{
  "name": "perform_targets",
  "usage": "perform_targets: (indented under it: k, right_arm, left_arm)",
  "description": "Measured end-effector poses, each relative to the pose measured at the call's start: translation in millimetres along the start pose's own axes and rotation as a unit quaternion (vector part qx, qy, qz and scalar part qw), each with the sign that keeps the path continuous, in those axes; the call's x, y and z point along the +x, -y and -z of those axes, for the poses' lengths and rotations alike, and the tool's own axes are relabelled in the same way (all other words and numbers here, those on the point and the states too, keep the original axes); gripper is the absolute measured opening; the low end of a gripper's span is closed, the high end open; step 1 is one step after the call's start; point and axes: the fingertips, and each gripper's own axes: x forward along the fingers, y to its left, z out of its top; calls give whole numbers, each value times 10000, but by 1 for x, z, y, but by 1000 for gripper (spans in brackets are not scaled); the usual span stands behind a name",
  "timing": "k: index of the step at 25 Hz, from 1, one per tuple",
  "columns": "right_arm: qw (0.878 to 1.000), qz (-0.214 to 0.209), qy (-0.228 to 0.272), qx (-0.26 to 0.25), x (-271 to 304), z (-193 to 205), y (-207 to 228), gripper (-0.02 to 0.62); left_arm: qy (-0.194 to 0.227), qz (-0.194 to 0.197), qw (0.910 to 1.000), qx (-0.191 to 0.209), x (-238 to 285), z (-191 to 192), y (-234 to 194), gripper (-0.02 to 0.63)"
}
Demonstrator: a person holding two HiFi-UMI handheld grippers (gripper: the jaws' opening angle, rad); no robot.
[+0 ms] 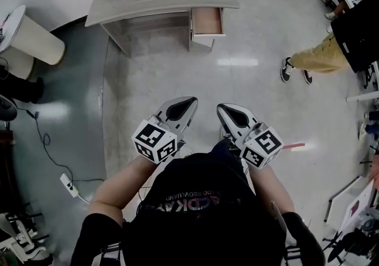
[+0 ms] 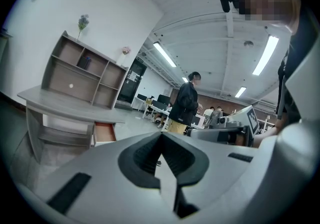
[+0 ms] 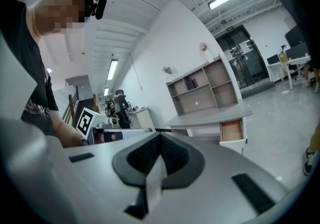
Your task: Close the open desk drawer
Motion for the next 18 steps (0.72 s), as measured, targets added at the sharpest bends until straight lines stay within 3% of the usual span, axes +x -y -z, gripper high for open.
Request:
perform_targets:
  k: [18]
  right_arm:
    - [9971, -625, -379, -208, 41, -48, 131, 9]
  left_arm:
    - [44, -876, 9961, -42, 110, -29, -49, 11]
